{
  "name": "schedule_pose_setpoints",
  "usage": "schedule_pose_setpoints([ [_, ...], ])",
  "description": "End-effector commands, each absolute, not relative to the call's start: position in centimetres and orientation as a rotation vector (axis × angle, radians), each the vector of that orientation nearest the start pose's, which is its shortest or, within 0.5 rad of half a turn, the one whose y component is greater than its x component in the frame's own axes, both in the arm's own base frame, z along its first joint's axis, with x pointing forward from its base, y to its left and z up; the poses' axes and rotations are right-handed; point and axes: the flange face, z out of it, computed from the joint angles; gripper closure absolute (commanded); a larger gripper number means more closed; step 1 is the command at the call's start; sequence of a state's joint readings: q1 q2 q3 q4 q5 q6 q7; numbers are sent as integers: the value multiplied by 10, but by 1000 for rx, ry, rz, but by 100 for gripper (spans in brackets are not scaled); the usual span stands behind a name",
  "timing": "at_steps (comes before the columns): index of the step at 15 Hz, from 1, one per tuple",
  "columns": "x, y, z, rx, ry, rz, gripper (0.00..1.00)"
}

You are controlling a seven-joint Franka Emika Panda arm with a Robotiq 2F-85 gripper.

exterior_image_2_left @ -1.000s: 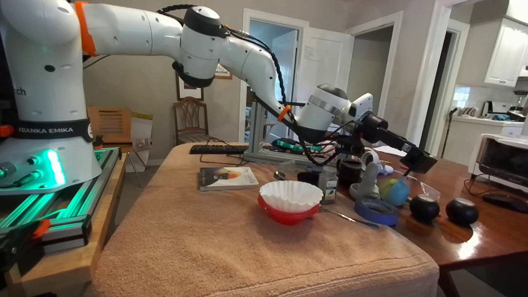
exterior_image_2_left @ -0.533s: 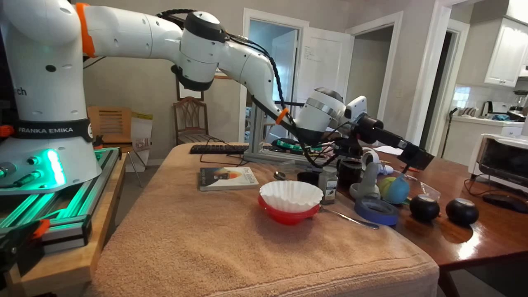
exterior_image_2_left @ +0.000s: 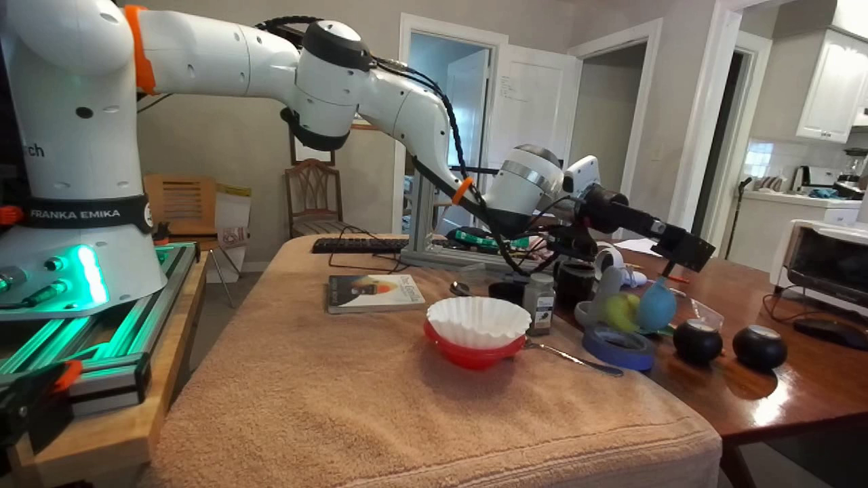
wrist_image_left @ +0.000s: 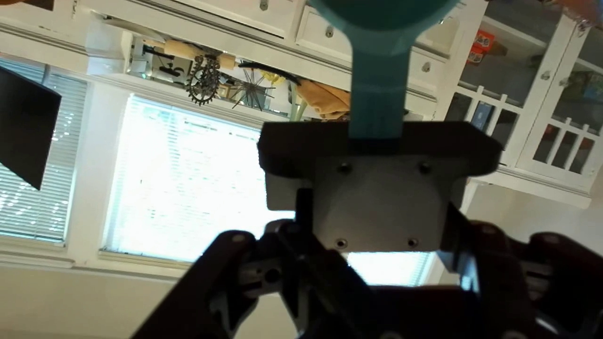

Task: Use the blue ladle to scoop the green ball and put it in the grey masking tape hole

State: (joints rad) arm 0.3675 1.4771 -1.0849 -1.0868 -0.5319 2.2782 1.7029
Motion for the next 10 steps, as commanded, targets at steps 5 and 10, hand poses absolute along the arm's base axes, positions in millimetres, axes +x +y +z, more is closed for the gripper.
schedule_pose_setpoints([
  [5,756,-199,156,1446,-992,1025,65],
  [10,746,-233,205,1375,-1192,1024,65],
])
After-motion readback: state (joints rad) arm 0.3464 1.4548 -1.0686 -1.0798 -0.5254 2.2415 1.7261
